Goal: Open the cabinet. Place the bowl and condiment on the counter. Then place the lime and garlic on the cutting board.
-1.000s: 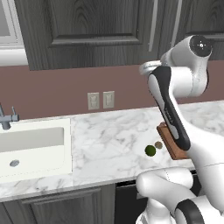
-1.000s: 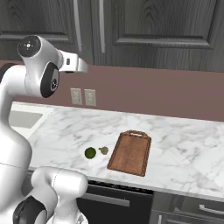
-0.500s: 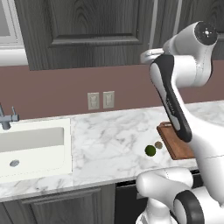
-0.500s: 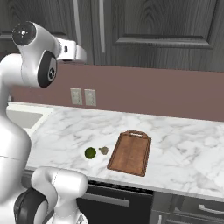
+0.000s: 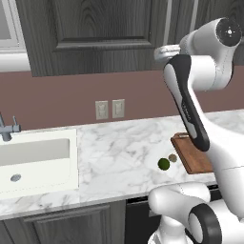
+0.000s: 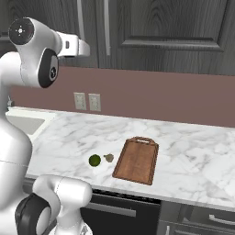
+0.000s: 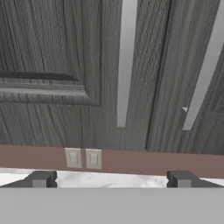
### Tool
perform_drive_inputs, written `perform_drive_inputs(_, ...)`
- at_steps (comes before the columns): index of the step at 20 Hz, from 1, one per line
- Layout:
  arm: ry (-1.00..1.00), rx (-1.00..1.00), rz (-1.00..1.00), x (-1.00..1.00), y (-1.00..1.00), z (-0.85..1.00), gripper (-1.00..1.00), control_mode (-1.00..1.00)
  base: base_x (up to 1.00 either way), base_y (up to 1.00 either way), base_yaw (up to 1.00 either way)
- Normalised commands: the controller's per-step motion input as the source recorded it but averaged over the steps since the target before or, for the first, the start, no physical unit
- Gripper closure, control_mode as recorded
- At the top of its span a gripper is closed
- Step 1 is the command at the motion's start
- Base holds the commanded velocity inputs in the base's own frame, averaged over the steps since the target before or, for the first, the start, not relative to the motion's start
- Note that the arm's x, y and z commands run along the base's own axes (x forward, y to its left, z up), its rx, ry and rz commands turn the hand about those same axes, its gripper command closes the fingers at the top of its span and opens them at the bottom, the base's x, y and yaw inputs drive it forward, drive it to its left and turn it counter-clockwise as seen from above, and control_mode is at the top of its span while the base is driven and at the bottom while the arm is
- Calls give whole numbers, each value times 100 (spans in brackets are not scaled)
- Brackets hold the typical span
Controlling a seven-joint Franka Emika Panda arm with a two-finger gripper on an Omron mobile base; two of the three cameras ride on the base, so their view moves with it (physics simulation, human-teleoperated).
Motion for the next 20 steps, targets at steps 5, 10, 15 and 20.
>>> perform_drive_inputs(5,-5,0,0,15,0,10,-100,-100,0,0,0)
perform_drive_inputs(10,-2,0,0,21,0,1,-100,-100,0,0,0)
perform_drive_inputs(15,0,0,0,27,0,0,-100,-100,0,0,0)
perform_drive_inputs(20,0,0,0,28,0,0,-100,-100,0,0,0)
